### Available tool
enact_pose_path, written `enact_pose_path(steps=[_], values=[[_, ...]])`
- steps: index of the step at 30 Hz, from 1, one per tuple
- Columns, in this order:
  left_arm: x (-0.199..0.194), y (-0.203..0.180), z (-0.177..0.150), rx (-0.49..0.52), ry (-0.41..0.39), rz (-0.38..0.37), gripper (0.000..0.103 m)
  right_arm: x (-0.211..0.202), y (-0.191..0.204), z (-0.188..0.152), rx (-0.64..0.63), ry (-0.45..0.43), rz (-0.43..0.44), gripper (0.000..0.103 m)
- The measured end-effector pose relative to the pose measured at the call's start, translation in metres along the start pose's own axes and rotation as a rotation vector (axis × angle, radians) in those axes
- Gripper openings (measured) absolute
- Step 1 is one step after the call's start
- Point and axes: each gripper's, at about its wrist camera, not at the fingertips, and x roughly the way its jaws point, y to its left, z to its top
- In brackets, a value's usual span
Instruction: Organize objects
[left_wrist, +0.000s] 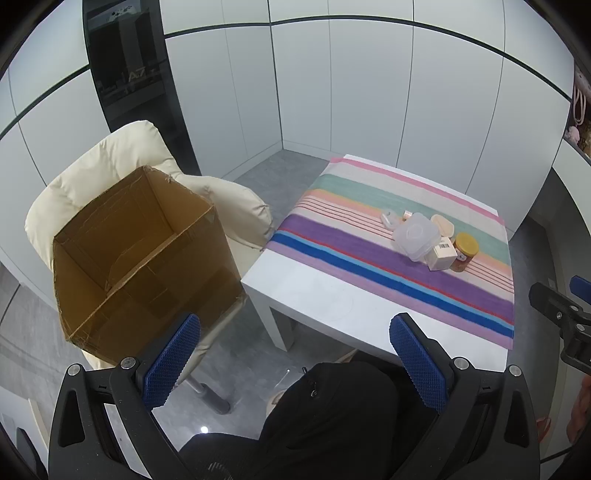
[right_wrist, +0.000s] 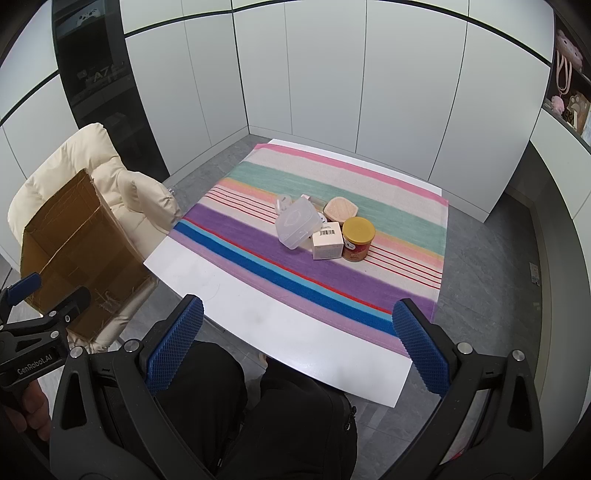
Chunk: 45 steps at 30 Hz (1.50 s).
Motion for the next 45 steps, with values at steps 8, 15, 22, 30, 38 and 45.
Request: enact_pose_path(steps=[8, 15, 22, 30, 38, 45], values=[[0.0001, -0.0001, 0.0004, -0.003, 0.003, -0.001, 0.103, -0.0010, 0.0006, 0.0011, 0.001, 0.000, 0.000, 0.103], [0.0006, -0.0010, 0.0012, -0.005, 0.004, -0.002, 0.103, -0.0014, 0.0001, 0.0014, 0.002, 0.000, 0.001, 0.103], [0.0015, -0.0013, 0.0006, -0.007, 0.009, -0.008, 0.103, -0.0001, 0.0001, 0.0011, 0.002, 0.001, 0.001, 0.103], [0.0023, 0.0009, 0.0000, -0.007, 0.013, -0.008, 0.103, 0.0002, -0.0002, 0.0019, 0.002, 0.001, 0.001, 0.103], [0.0024, 0.0026, 0.0004, -0.011, 0.014, -0.009, 0.103, 0.0005, -0.0014, 0.0008, 0.002, 0.001, 0.001, 0.103], [0.0025, 0.0032, 0.0001, -0.015, 0.014, -0.005, 0.103, 0.0010, -0.0018, 0.0010, 0.003, 0.002, 0.001, 0.103]])
